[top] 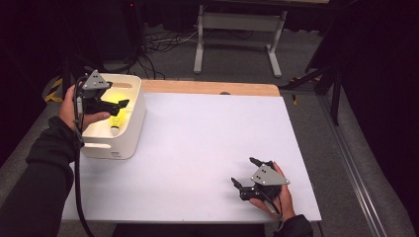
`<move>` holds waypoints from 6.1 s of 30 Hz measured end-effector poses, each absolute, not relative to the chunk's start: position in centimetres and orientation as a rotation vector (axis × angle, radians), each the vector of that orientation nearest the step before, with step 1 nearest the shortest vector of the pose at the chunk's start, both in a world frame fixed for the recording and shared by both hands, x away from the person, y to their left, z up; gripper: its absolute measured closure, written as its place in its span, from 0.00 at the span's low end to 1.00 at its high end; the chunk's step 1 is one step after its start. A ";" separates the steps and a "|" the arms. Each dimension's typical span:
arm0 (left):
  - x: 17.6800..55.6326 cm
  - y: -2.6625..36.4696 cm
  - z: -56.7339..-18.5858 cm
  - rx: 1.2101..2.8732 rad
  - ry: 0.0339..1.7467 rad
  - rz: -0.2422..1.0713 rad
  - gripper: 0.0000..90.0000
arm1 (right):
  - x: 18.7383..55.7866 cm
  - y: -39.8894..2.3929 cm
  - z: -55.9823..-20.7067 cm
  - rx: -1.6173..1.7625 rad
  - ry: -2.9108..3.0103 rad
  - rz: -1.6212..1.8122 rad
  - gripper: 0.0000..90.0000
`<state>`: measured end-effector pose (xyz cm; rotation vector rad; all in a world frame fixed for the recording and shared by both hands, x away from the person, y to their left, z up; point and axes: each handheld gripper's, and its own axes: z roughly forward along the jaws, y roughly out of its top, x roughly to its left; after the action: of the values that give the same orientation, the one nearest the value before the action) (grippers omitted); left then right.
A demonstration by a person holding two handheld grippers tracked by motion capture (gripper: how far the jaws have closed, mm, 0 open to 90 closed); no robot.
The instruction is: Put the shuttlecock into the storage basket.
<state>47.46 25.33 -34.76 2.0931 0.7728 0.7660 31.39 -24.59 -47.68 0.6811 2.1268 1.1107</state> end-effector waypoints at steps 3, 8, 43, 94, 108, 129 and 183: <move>46.8 25.3 -34.5 2.050 0.762 0.759 0.20 | 31.4 -24.6 -47.7 0.683 2.126 1.104 0.14; 46.0 25.2 -34.5 2.035 0.740 0.773 0.20 | 31.4 -24.6 -47.7 0.689 2.124 1.102 0.14; 39.6 24.3 -34.5 1.883 0.533 0.889 0.17 | 31.4 -24.7 -47.5 0.704 2.120 1.089 0.14; 32.9 19.0 -40.5 1.888 0.295 0.762 0.13 | 31.1 -24.5 -47.2 0.694 2.102 1.108 0.13; 32.5 18.0 -43.3 1.946 0.274 0.743 0.12 | 31.0 -24.3 -47.2 0.682 2.105 1.105 0.13; 31.9 19.7 -47.3 1.991 0.364 0.701 0.11 | 30.8 -24.0 -47.4 0.666 2.111 1.118 0.13; 31.4 21.9 -49.6 1.982 0.531 0.651 0.06 | 31.0 -24.6 -47.8 0.709 2.104 1.138 0.10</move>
<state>31.43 21.87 -49.64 1.9820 0.5313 0.6512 30.98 -24.64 -47.80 0.7090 2.1041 1.1380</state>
